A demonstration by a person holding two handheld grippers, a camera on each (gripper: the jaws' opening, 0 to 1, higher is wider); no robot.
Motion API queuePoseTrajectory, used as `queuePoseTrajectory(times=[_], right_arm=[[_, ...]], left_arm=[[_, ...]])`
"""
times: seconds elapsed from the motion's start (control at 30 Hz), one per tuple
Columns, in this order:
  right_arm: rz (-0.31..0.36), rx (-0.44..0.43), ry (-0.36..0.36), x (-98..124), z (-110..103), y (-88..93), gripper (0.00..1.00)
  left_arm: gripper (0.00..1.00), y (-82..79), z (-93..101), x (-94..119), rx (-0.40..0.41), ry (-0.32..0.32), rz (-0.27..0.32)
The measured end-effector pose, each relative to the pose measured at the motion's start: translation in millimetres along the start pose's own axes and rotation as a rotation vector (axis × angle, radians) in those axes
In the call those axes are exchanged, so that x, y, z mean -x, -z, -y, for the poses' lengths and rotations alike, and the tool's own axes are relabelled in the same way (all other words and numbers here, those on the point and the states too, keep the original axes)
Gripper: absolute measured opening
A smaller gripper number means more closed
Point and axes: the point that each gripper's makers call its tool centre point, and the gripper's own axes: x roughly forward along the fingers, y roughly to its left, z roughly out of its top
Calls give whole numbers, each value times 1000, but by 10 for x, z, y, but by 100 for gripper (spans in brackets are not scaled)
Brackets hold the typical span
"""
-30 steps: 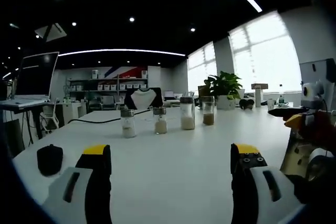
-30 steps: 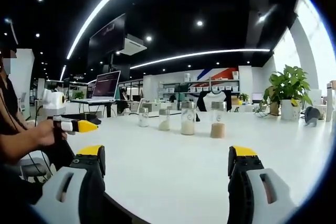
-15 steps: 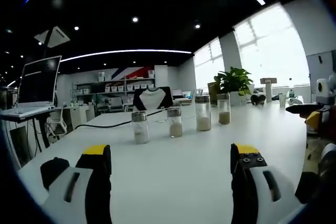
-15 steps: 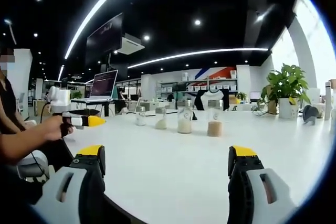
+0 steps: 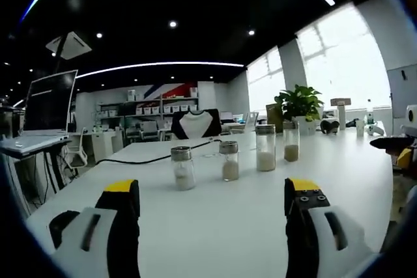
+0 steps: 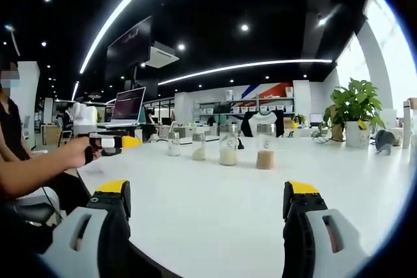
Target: Rotate the seasoning bottle until the label or dispensing opening points toward the visible target arrow and the bottle remains upright within the marked orientation range
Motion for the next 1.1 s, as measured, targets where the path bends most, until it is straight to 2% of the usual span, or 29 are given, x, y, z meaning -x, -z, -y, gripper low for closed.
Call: queuePoseTrajectory(times=[0.23, 0.67, 0.83, 1.1], right_arm=[[-5, 1, 5, -3, 15, 11, 99], [-3, 2, -4, -15, -12, -1, 99], [-8, -2, -5, -31, -18, 24, 99], [-14, 10, -8, -37, -23, 32, 99]], left_arm=[[97, -13, -107, -117, 19, -21, -4], [97, 65, -389, -359, -53, -36, -72], [97, 92, -401, -483, -57, -17, -87], [97, 103, -464, -659, -40, -20, -104]])
